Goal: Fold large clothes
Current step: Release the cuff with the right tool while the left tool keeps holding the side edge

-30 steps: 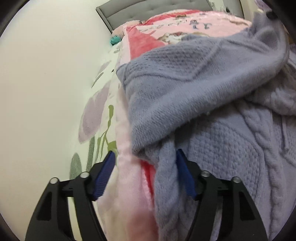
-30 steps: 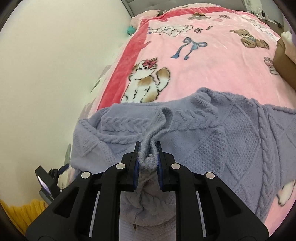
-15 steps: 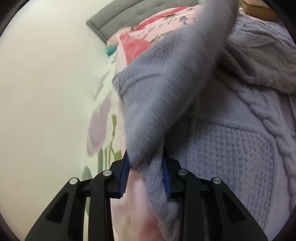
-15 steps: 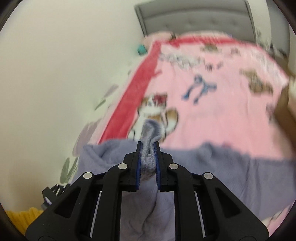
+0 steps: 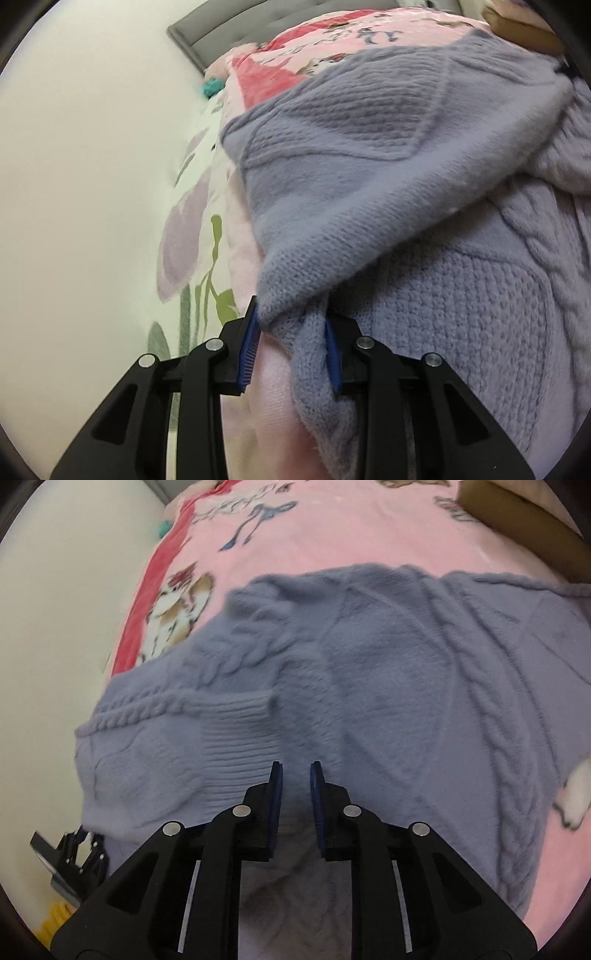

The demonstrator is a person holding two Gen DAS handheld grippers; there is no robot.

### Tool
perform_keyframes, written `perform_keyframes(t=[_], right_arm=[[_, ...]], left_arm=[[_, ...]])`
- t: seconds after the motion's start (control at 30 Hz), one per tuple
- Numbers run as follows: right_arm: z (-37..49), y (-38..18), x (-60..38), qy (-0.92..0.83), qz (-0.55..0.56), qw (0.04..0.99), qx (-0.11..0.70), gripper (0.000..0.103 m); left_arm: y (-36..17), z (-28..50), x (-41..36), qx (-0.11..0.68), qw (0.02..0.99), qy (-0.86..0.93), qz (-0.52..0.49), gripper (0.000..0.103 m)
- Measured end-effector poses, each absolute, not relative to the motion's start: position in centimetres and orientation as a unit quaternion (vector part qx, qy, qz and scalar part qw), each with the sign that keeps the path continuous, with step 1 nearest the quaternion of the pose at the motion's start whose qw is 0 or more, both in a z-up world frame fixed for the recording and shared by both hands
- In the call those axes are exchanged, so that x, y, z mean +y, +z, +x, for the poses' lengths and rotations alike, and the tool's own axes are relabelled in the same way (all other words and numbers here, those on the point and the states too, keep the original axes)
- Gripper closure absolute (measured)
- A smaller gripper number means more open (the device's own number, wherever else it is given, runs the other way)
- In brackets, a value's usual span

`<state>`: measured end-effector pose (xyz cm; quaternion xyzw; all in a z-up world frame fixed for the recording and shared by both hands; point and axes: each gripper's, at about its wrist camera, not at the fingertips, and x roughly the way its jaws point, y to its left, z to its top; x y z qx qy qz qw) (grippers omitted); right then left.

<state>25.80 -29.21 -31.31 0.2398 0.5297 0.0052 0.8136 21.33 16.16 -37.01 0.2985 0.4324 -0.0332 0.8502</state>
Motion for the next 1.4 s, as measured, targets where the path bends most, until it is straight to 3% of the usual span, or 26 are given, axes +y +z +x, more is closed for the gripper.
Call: perform_keyframes(t=[0.03,0.1,0.23,0.37,0.43,0.47,0.53,0.6,0.7,0.83,1.07,1.13,1.23,1.3,1.4], right_arm=[[25.4,-30.1,-29.5,0.004,0.238,0.831,0.503,0.058],[25.5,-28.2,-29.9,0.028,0.237,0.855,0.461,0.032],[28.5,-27.2,-28.6,0.096,0.188,0.855,0.473,0.033],[31.9,-28.8,-24.7,0.166,0.065,0.837,0.517,0.038],[33.0,-30.2,-23.4,0.187,0.034,0.814,0.549,0.053],[33.3,-31.1,-22.7,0.200,0.020,0.798,0.568,0.056],[32.9,-32.1,-21.7,0.208,-0.010,0.787,0.580,0.076],[32.5,-31.8,-21.2,0.202,-0.028,0.791,0.576,0.088],[32.2,-29.1,-21.0,0.183,-0.036,0.820,0.542,0.091],[32.7,-26.4,-21.4,0.140,-0.022,0.843,0.519,0.091],[32.8,-32.2,-21.3,0.086,-0.039,0.805,0.585,0.088],[32.3,-31.7,-21.6,0.062,-0.013,0.821,0.567,0.070],[30.6,-29.9,-21.9,0.054,0.027,0.847,0.529,0.066],[28.4,-27.8,-21.9,0.057,0.036,0.875,0.479,0.061],[25.8,-26.2,-21.2,0.083,0.033,0.895,0.437,0.043]], left_arm=[[-36.9,20.9,16.2,0.432,0.851,-0.034,0.296,0.072],[-36.8,20.9,16.3,0.436,0.853,-0.033,0.284,0.072],[-36.7,20.9,16.1,0.440,0.854,-0.024,0.276,0.072],[-36.8,20.9,16.1,0.441,0.854,-0.021,0.276,0.072],[-36.6,20.7,16.0,0.441,0.853,-0.022,0.276,0.072],[-36.6,20.7,16.1,0.443,0.854,-0.022,0.273,0.072],[-36.5,20.7,16.1,0.444,0.855,-0.020,0.268,0.072],[-36.7,20.8,16.1,0.444,0.854,-0.020,0.271,0.072],[-36.7,20.7,16.2,0.443,0.854,-0.023,0.271,0.072],[-36.8,20.7,16.3,0.441,0.855,-0.025,0.272,0.072],[-36.9,20.7,16.5,0.439,0.857,-0.028,0.268,0.072],[-36.6,20.3,16.7,0.429,0.863,-0.033,0.265,0.072],[-35.2,19.5,17.1,0.415,0.878,-0.045,0.234,0.069],[-34.0,18.3,17.0,0.398,0.888,-0.042,0.228,0.056],[-32.0,16.3,16.1,0.367,0.896,-0.030,0.246,0.047]])
